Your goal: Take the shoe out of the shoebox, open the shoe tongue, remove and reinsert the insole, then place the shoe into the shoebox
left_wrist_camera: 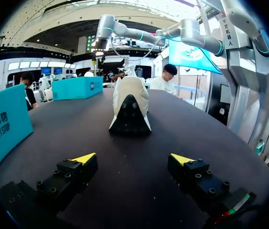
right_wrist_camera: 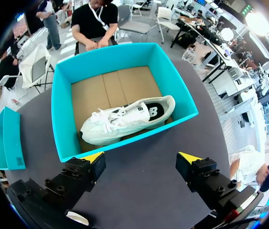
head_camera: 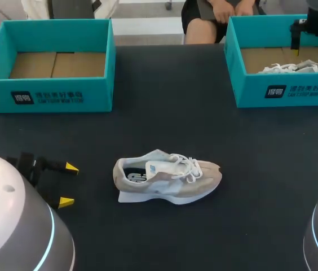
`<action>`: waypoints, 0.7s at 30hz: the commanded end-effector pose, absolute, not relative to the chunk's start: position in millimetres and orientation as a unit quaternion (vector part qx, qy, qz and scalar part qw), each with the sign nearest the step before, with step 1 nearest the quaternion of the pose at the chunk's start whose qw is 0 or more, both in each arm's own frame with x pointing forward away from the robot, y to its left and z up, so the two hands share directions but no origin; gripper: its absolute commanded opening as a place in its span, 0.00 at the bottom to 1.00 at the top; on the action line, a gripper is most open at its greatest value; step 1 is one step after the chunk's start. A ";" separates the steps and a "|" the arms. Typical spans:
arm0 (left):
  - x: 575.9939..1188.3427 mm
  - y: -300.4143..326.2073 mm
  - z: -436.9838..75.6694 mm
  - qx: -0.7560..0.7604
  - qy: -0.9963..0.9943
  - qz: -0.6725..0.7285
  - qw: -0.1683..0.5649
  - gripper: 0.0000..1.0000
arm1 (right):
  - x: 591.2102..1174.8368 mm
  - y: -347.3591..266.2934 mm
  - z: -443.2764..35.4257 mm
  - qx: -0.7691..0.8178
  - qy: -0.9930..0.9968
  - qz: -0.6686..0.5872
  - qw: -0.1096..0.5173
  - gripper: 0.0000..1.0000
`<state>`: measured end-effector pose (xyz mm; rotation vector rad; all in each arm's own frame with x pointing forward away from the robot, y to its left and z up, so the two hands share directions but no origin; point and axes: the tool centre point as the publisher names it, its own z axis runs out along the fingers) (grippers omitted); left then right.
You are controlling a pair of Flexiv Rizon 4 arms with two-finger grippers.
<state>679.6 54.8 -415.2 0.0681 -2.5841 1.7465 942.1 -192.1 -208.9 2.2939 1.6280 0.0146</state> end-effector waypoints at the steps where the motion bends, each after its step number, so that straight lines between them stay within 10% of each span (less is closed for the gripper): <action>1: 678.9 54.7 -415.2 0.022 -0.828 0.559 0.010 1.00 | 941.1 -192.4 -208.9 0.804 0.571 0.006 0.164 1.00; 21: 674.7 10.9 -408.3 -0.001 -0.826 0.564 -0.012 1.00 | 941.1 -192.4 -208.9 0.804 0.571 0.006 0.164 1.00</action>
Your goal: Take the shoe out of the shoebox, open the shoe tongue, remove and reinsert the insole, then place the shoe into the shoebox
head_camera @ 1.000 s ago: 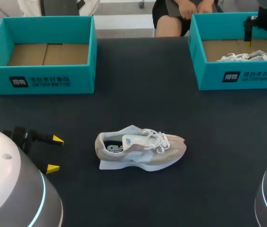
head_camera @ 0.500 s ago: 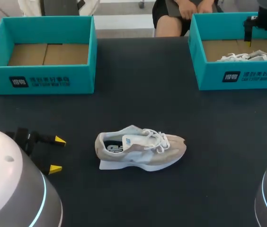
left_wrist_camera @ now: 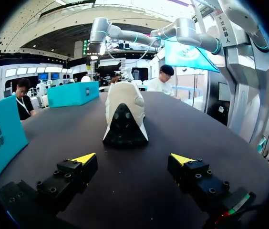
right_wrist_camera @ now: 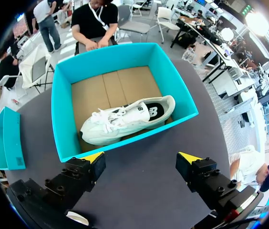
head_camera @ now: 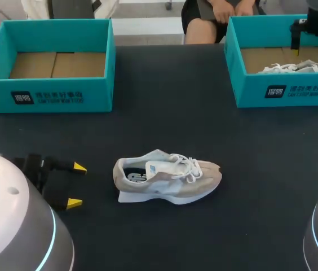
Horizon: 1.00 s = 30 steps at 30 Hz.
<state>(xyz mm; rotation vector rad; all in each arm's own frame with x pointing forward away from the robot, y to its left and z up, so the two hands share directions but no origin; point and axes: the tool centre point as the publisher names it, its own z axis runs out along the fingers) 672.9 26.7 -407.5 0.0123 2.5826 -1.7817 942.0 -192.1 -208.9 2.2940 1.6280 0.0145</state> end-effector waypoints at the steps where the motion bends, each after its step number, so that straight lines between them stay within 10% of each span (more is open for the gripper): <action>1: 675.7 7.3 -407.9 0.003 0.825 -0.565 0.015 1.00 | 941.1 -192.4 -208.9 0.804 0.571 0.006 0.164 1.00; 30: 681.1 -77.1 -398.7 0.030 0.808 -0.589 -0.010 1.00 | 941.1 -192.4 -208.9 0.804 0.571 0.006 0.164 1.00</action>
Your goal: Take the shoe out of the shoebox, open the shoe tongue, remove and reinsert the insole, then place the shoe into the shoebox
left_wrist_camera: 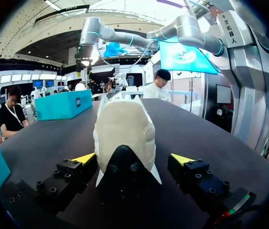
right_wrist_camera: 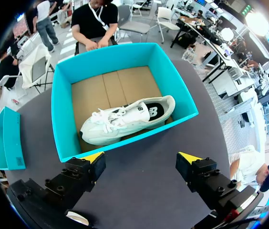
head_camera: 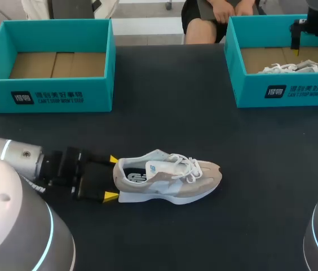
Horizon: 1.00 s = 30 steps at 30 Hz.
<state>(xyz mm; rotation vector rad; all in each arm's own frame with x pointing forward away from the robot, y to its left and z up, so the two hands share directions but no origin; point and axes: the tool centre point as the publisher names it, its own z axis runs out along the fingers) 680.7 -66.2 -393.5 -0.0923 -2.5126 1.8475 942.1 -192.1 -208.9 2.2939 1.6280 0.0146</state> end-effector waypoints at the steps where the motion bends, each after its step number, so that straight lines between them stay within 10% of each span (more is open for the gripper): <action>1: 680.7 -78.6 -399.4 -0.030 -0.808 0.589 0.011 1.00 | 941.1 -192.4 -208.9 0.804 0.571 0.006 0.164 1.00; 30: 689.1 -108.6 -424.7 0.013 -0.828 0.561 0.014 1.00 | 941.1 -192.4 -208.9 0.804 0.571 0.006 0.164 1.00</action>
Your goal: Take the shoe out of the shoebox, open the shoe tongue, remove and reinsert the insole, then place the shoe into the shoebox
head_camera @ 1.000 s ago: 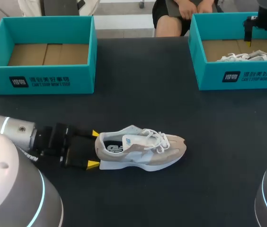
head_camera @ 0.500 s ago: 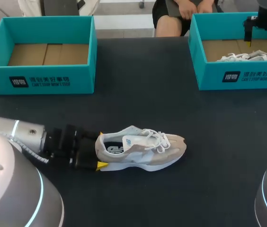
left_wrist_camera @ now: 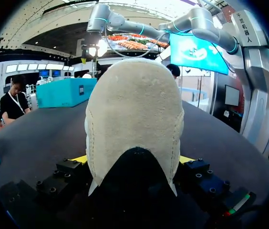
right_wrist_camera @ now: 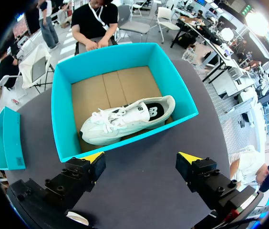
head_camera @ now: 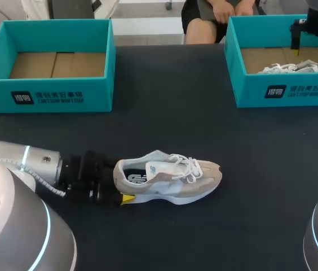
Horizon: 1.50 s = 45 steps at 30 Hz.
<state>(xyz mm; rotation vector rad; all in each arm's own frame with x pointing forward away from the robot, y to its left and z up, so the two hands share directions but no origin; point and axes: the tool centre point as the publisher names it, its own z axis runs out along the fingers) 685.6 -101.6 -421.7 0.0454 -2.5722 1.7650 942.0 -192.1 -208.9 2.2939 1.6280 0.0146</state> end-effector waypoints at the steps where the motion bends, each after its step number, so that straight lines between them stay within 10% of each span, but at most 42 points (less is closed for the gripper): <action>1: 688.4 -108.4 -424.3 0.014 -0.828 0.561 0.014 1.00 | 941.1 -192.4 -208.9 0.804 0.571 0.006 0.164 1.00; 4: 687.2 -107.4 -424.4 0.014 -0.828 0.561 0.016 0.81 | 941.1 -192.4 -208.9 0.804 0.571 0.006 0.164 1.00; 8: 686.5 -105.8 -425.0 0.015 -0.828 0.561 0.017 0.00 | 941.1 -192.4 -208.9 0.804 0.571 0.006 0.164 1.00; 34: 685.1 -102.7 -422.8 0.020 -0.828 0.560 0.013 0.00 | 941.1 -192.4 -208.9 0.804 0.571 0.006 0.164 1.00; 45: 685.1 -102.7 -422.8 0.020 -0.828 0.560 0.013 0.00 | 863.0 -68.3 -205.0 0.781 0.616 0.007 0.106 1.00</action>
